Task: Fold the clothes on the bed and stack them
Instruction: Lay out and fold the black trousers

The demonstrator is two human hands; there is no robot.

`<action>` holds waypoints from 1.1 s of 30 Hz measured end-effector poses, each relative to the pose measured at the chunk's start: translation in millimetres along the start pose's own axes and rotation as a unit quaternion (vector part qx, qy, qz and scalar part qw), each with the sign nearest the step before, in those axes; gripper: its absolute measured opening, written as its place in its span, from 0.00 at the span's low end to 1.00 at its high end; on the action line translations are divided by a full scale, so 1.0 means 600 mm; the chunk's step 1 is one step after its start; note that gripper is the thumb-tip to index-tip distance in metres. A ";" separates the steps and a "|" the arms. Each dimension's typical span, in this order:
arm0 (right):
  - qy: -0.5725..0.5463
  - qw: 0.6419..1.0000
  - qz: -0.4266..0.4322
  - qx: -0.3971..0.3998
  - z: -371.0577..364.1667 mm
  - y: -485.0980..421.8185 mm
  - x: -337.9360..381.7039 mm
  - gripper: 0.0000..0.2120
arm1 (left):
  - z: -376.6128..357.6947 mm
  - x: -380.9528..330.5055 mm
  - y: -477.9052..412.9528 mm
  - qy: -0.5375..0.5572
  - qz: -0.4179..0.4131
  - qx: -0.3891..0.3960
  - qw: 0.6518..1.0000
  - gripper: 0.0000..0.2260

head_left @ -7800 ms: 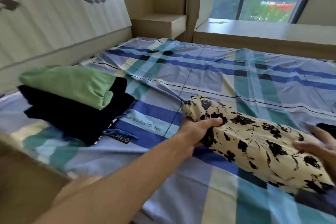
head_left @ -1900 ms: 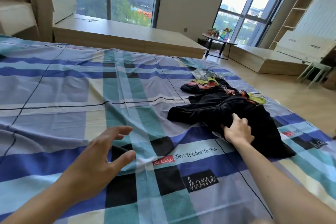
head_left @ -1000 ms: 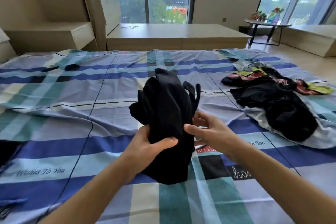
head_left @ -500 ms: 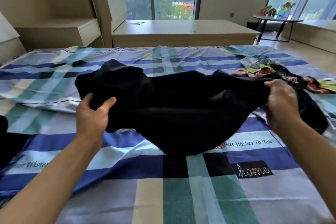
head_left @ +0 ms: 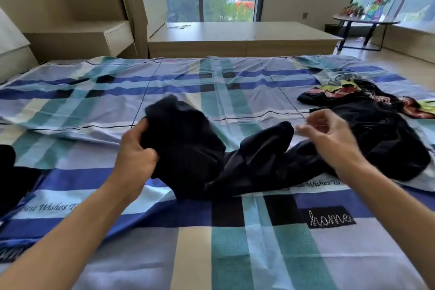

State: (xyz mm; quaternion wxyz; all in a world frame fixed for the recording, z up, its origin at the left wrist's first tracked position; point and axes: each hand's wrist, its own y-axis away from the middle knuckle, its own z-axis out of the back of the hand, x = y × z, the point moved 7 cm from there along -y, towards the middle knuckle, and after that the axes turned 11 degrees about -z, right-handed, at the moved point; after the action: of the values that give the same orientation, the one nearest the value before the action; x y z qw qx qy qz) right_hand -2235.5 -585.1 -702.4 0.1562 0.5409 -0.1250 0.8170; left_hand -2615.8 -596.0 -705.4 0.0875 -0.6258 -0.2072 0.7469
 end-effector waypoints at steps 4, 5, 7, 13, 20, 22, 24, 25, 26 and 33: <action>-0.052 0.955 -0.018 0.293 -0.131 0.092 0.034 0.33 | -0.070 -0.029 0.038 0.112 0.023 0.155 0.981 0.31; -0.064 0.940 -0.029 0.334 -0.151 0.109 0.034 0.33 | -0.085 -0.031 0.046 0.147 0.037 0.191 0.970 0.30; -0.078 0.924 -0.044 0.371 -0.175 0.131 0.031 0.28 | -0.109 -0.040 0.062 0.243 0.071 0.237 0.938 0.23; -0.074 0.904 -0.016 0.421 -0.165 0.140 0.040 0.21 | -0.108 -0.049 0.058 0.264 0.070 0.163 0.948 0.12; -0.211 0.932 0.012 0.295 -0.097 0.074 0.044 0.25 | -0.064 -0.055 0.034 0.287 0.059 0.088 0.952 0.17; -0.267 0.934 0.025 0.234 -0.069 0.051 0.042 0.33 | -0.058 -0.055 0.029 0.279 0.045 0.074 0.956 0.20; -0.300 0.926 0.045 0.226 -0.052 0.045 0.050 0.22 | -0.052 -0.056 0.028 0.194 0.016 0.066 0.979 0.22; -0.303 0.921 0.041 0.241 -0.051 0.045 0.048 0.21 | -0.052 -0.054 0.029 0.130 0.000 0.076 0.989 0.23; -0.292 0.915 0.022 0.276 -0.055 0.048 0.045 0.23 | -0.055 -0.051 0.031 0.074 -0.012 0.097 0.992 0.24; 0.227 0.804 -0.097 0.540 -0.100 0.143 -0.027 0.16 | -0.121 0.034 0.112 -0.278 -0.020 0.464 0.841 0.09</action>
State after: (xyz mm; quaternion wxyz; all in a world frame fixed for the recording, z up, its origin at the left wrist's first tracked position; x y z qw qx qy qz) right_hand -2313.8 -643.6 -743.3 -0.0592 0.3457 0.4288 0.8325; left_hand -2540.5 -633.8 -761.3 0.3212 -0.2742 0.1356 0.8962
